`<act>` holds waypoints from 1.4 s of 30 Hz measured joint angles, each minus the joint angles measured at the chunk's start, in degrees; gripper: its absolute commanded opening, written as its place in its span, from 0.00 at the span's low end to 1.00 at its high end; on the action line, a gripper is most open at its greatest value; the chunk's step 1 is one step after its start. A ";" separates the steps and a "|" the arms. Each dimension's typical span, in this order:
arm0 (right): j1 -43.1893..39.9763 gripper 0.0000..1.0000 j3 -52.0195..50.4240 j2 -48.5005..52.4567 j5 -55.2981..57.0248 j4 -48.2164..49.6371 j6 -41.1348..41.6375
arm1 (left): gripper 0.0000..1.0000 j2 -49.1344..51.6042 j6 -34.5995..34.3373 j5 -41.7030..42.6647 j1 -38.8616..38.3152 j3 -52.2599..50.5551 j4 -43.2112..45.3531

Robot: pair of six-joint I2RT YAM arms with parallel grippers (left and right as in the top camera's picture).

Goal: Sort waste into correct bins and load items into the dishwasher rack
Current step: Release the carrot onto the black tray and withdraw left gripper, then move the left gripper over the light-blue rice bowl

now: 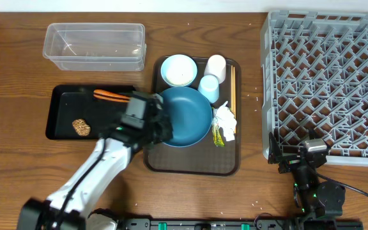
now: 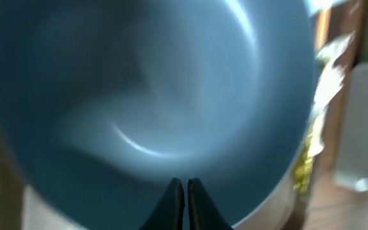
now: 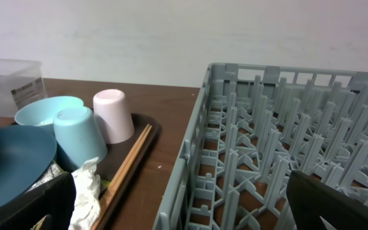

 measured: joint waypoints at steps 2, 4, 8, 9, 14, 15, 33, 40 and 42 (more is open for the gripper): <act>0.00 0.99 0.00 0.00 0.00 0.00 0.00 | 0.06 1.62 0.24 -1.20 -1.44 0.00 -0.17; 0.00 0.99 0.00 0.00 0.02 0.00 0.00 | 0.06 2.64 0.63 -2.23 -2.19 0.00 -0.87; 0.00 0.99 0.00 0.00 0.00 0.00 0.00 | 0.06 3.13 1.25 -3.69 -2.36 0.00 -4.63; 0.00 0.99 0.00 0.00 0.00 0.00 0.00 | 0.06 3.13 1.27 -4.07 -2.36 0.02 -5.64; 0.00 0.99 0.00 0.00 0.00 0.00 0.00 | 0.06 3.13 1.31 -5.20 -2.38 0.00 -11.21; 0.00 0.99 0.00 0.00 0.00 0.00 0.00 | 0.06 3.13 1.31 -5.27 -2.36 0.00 -11.69; 0.00 0.99 0.00 0.00 0.00 0.00 0.00 | 0.06 -2.47 1.27 2.10 -7.37 0.00 -20.61; 0.00 0.99 0.00 0.00 0.00 0.00 0.00 | 0.06 -6.69 1.29 2.05 -11.26 0.22 -20.61; 0.00 0.99 0.00 0.00 0.00 0.00 0.00 | 0.06 -7.56 1.29 0.42 -11.37 1.20 -20.72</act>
